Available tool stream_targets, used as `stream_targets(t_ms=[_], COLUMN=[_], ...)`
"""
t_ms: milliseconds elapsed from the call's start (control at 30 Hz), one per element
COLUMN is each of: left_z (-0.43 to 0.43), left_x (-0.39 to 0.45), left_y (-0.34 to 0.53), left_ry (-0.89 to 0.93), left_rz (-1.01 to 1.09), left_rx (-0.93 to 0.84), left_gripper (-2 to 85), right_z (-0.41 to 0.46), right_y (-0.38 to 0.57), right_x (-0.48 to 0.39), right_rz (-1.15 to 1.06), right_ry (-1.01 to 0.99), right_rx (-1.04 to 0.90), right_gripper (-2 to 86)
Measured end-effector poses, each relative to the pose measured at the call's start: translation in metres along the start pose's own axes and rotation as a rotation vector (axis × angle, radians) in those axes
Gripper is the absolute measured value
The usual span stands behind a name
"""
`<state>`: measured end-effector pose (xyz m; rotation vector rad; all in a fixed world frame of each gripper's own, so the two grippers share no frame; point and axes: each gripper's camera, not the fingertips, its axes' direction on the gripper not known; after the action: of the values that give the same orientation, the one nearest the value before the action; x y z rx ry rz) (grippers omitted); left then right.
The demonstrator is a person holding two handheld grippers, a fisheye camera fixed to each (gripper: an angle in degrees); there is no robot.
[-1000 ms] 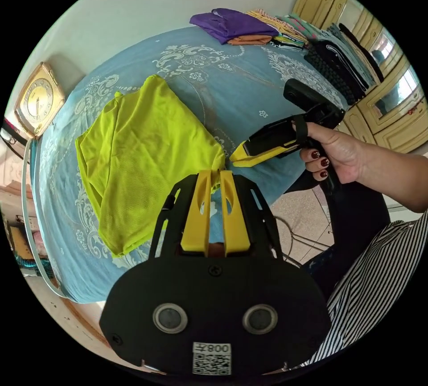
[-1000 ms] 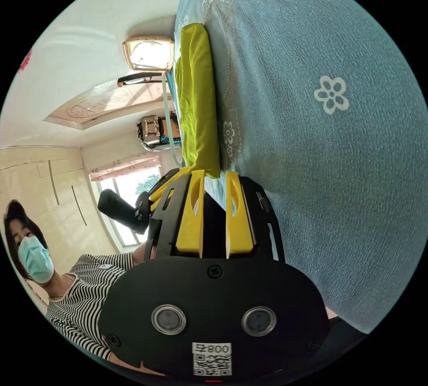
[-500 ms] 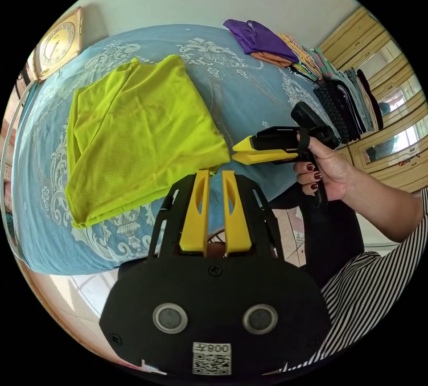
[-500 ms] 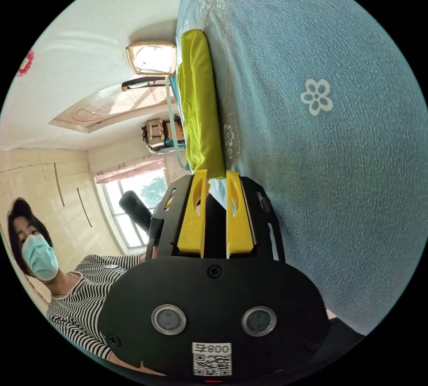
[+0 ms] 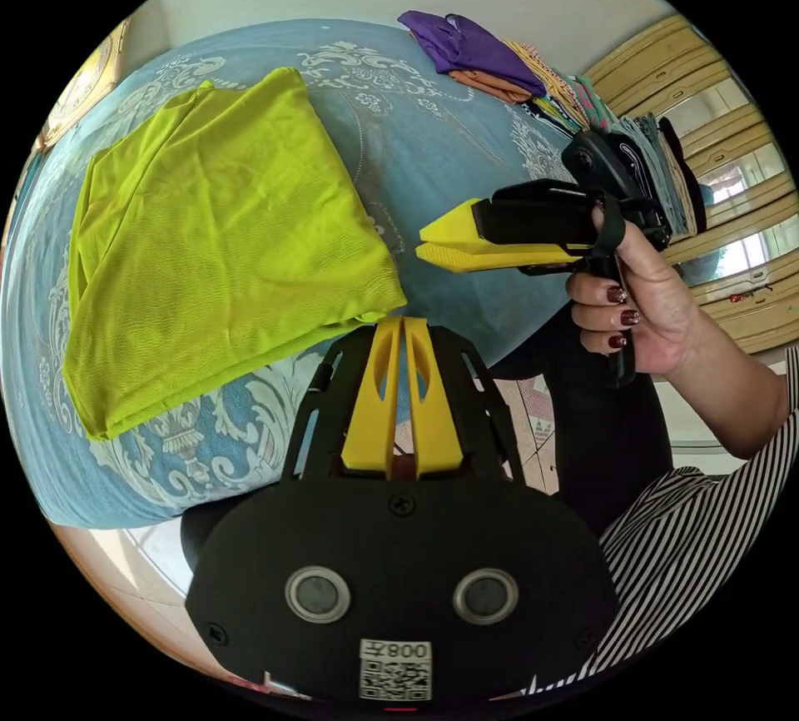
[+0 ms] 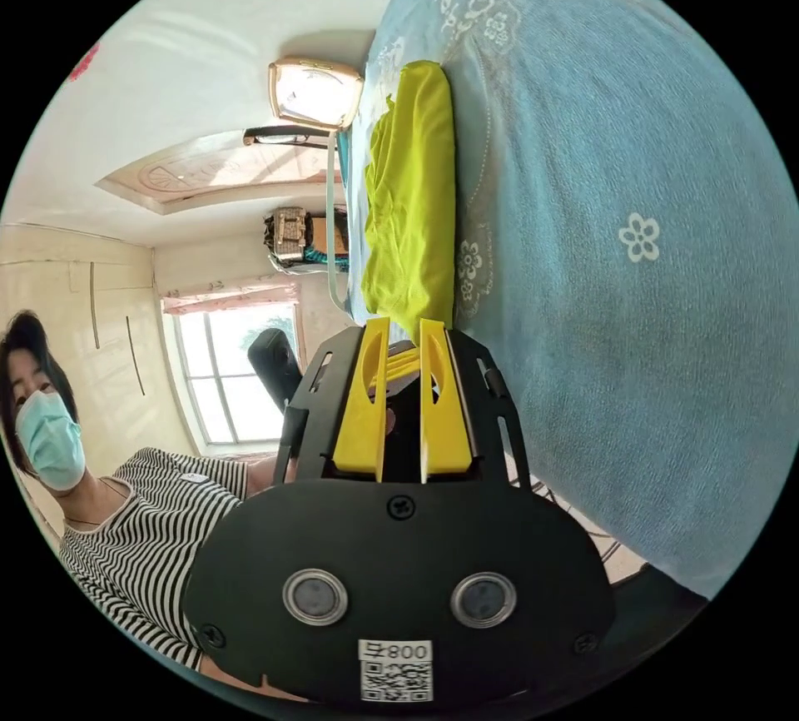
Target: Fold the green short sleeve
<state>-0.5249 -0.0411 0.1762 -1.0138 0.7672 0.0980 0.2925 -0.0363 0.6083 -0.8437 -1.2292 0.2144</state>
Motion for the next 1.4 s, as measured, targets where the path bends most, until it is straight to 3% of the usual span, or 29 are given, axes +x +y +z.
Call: stream_targets(t_ms=[300, 400, 667, 900, 1200, 1400], left_z=[-0.021, -0.027, 0.01, -0.01, -0.026, -0.062], left_x=[0.006, 0.01, 0.025, -0.011, -0.058, -0.135], left_y=[0.019, 0.019, 0.015, 0.027, 0.043, 0.072], left_ry=[-0.047, -0.121, -0.395, -0.285, -0.274, -0.124], left_rz=[0.027, 0.088, 0.331, 0.226, 0.22, -0.029], left_rx=[0.061, 0.088, -0.058, 0.01, 0.027, 0.075], left_gripper=[1.9, 4.2, 5.8, 2.9, 2.5, 2.9], right_z=[0.035, 0.036, 0.032, 0.026, 0.044, 0.034], right_y=[-0.011, -0.012, -0.012, -0.012, -0.024, -0.022], right_x=[0.009, 0.006, -0.001, -0.001, -0.012, -0.026], right_rz=[0.049, 0.042, 0.054, 0.102, 0.137, 0.136], right_ry=[0.105, 0.136, 0.086, 0.053, 0.006, -0.021], right_rx=[-0.115, -0.12, -0.09, -0.062, -0.091, -0.083], right_gripper=[0.6, 0.3, 1.9, 8.7, 7.1, 3.8])
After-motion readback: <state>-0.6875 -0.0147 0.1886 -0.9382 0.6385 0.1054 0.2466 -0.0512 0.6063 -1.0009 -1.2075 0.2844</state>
